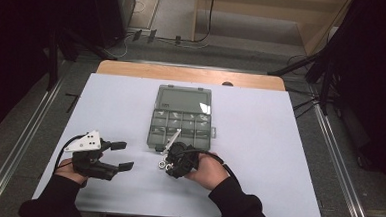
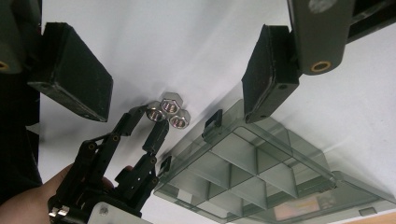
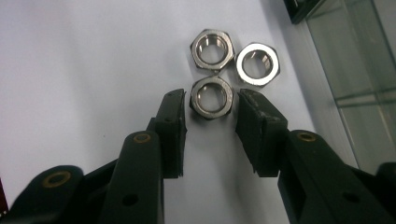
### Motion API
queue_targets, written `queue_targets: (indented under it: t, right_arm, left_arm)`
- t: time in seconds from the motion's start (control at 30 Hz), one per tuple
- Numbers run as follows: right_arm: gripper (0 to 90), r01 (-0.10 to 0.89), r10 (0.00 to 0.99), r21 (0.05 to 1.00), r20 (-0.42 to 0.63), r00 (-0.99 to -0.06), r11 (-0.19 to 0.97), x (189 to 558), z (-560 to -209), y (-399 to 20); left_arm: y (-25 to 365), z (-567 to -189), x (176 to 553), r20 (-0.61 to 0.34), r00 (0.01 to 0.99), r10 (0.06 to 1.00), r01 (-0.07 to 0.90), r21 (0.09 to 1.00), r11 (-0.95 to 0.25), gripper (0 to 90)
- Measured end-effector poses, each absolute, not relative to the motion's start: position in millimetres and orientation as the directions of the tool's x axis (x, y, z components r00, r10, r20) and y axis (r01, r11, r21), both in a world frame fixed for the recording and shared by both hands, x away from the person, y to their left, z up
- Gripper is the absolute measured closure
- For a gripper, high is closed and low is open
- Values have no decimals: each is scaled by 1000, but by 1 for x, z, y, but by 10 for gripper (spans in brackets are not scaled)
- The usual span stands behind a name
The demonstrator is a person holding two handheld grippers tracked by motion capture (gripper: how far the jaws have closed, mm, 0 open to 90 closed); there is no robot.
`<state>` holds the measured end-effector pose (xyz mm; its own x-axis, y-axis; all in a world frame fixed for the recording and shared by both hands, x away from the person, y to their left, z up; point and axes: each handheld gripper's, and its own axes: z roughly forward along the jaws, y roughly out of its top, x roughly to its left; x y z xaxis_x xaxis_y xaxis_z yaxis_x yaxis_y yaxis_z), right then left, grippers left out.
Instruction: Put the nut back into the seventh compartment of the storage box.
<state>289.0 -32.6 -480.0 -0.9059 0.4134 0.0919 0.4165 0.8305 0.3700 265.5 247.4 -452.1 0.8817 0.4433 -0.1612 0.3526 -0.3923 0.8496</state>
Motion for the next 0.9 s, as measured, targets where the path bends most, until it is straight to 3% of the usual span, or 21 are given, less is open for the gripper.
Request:
queue_targets:
  t: [0.37,0.63,0.9]
  right_arm:
    - [712,398,413,365,39,-910,842,286,-481,-27]
    - [715,395,410,377,42,-911,838,284,-481,-28]
    - [715,413,411,494,119,-904,765,287,-476,-49]
  left_arm:
    - [247,-453,266,-160,883,441,351,848,-396,251]
    - [245,-453,266,-159,885,438,351,846,-402,250]
    - [245,-453,266,-165,886,432,352,847,-399,251]
